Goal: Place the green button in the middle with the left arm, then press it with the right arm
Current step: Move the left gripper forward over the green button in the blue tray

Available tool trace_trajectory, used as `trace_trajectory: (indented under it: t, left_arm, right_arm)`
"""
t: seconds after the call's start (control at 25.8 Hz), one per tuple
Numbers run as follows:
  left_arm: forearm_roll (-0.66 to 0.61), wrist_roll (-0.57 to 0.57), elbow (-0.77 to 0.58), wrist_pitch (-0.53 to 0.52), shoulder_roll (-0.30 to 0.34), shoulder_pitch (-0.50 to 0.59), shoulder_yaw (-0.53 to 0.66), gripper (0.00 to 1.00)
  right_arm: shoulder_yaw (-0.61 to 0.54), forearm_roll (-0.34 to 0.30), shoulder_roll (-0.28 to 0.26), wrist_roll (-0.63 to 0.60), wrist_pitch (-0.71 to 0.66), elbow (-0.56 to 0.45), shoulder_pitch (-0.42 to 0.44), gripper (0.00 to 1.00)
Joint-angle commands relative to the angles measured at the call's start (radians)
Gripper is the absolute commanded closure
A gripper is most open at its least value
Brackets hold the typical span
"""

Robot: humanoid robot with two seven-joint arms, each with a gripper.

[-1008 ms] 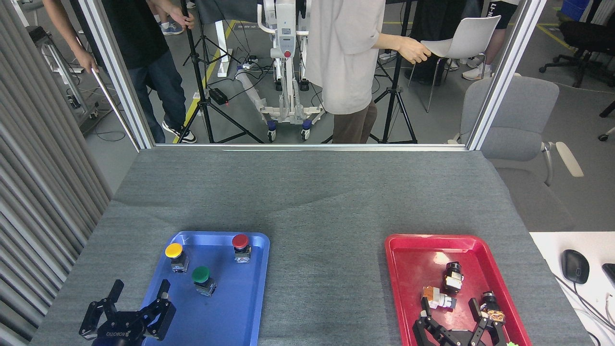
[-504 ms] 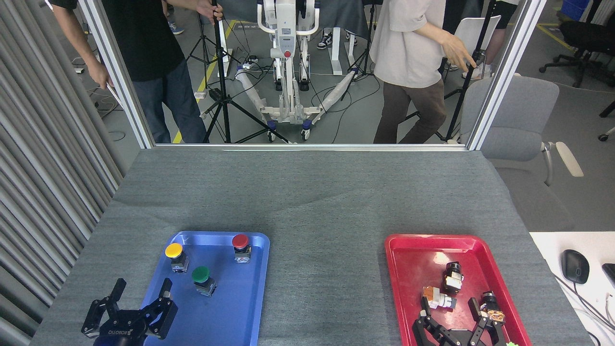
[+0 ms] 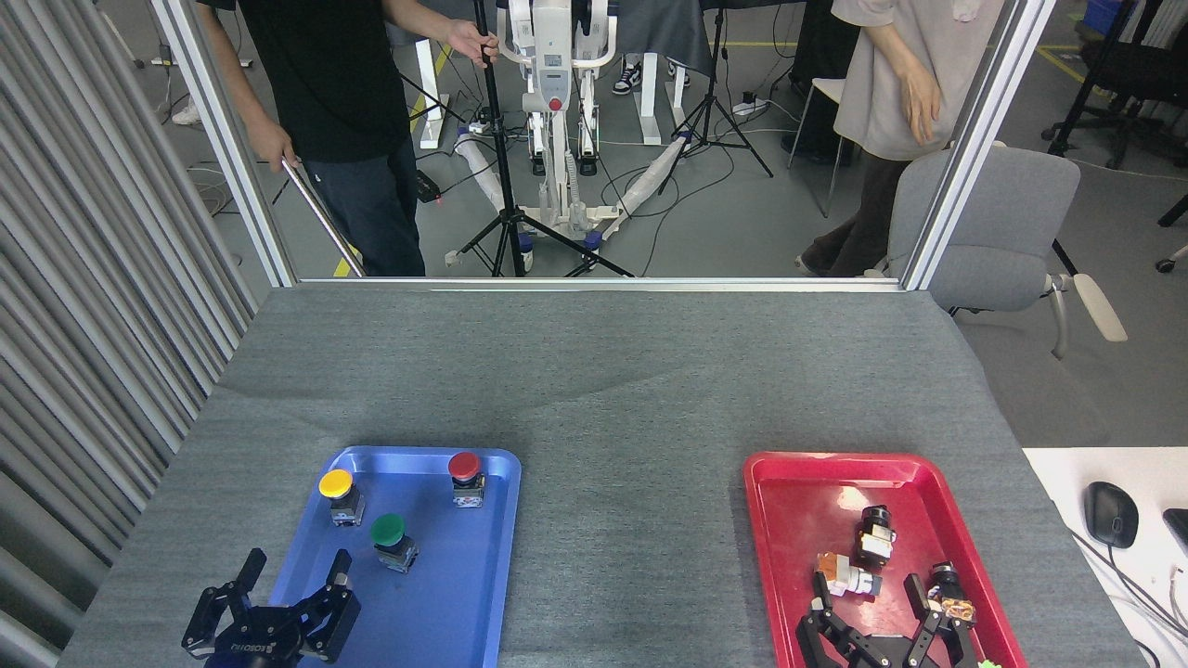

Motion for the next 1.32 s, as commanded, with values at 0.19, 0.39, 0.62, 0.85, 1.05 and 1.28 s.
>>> trace_trajectory:
  t: [0.19, 0.39, 0.62, 0.85, 1.05, 1.28]
  left_arm:
    - [0.000, 0.000, 0.003, 0.004, 0.001, -0.003, -0.010, 0.01]
    - [0.000, 0.000, 0.002, 0.005, 0.004, 0.000, -0.010, 0.01]
    - [0.000, 0.000, 0.002, 0.005, 0.002, 0.000, -0.010, 0.01]
    - [-0.001, 0.000, 0.000, 0.005, 0.002, 0.002, -0.010, 0.01]
    - [-0.001, -0.004, 0.002, 0.005, 0.002, 0.002, -0.010, 0.01]
    - [-0.071, -0.009, 0.028, 0.010, 0.001, -0.020, -0.086, 0.01]
  right_arm:
    - [0.002, 0.003, 0.010, 0.003, -0.001, 0.000, -0.002, 0.00]
    - [0.002, 0.003, 0.011, 0.003, -0.001, 0.000, -0.002, 0.00]
    - [0.002, 0.003, 0.010, 0.003, -0.003, 0.000, -0.002, 0.00]
    - [0.000, 0.003, 0.015, 0.004, -0.003, 0.000, -0.003, 0.00]
    - [-0.002, 0.003, 0.013, 0.004, -0.004, 0.000, -0.003, 0.00]
    - [-0.003, 0.003, 0.013, 0.004, -0.004, 0.000, -0.005, 0.00]
